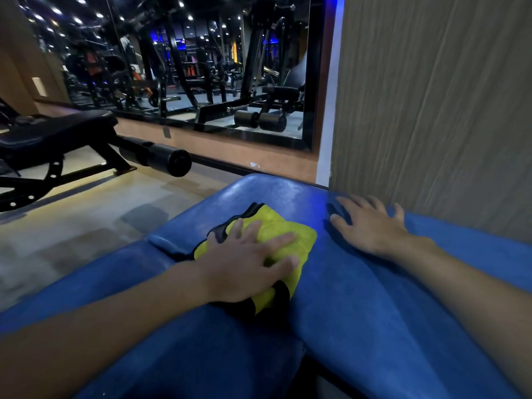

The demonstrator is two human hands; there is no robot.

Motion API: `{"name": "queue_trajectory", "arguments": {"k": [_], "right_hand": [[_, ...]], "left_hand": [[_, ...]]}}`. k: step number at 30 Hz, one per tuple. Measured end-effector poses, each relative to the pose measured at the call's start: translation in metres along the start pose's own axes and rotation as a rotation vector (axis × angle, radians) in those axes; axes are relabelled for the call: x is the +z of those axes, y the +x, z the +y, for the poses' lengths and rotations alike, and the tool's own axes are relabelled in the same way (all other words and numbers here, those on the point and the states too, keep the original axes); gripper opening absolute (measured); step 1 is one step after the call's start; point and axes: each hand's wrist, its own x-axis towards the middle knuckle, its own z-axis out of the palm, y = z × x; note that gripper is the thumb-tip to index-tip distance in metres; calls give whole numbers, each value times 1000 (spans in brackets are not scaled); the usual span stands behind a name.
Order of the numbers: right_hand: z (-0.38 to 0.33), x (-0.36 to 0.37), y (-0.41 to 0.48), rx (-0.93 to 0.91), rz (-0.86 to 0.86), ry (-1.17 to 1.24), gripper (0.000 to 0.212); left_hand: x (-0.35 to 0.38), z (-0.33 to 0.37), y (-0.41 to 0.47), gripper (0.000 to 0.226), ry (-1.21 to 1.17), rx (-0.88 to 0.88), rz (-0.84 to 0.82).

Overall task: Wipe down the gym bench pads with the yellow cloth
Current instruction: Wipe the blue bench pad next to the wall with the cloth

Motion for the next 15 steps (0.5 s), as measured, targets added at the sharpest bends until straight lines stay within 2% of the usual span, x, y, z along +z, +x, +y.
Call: {"name": "queue_trajectory", "arguments": {"k": [2,6,9,15], "right_hand": [[5,12,2,18,-61,-20,62],[10,24,5,18,-49,-18,65],[11,25,5,16,-37,-12,65],[11,27,6,5,-24,11,65]], "left_hand": [[10,3,9,72,4,-6,23],[9,0,45,71,-5,14,62],[6,0,86,60,-9,34,107],[-7,7,172,55,-37,38,74]]}}
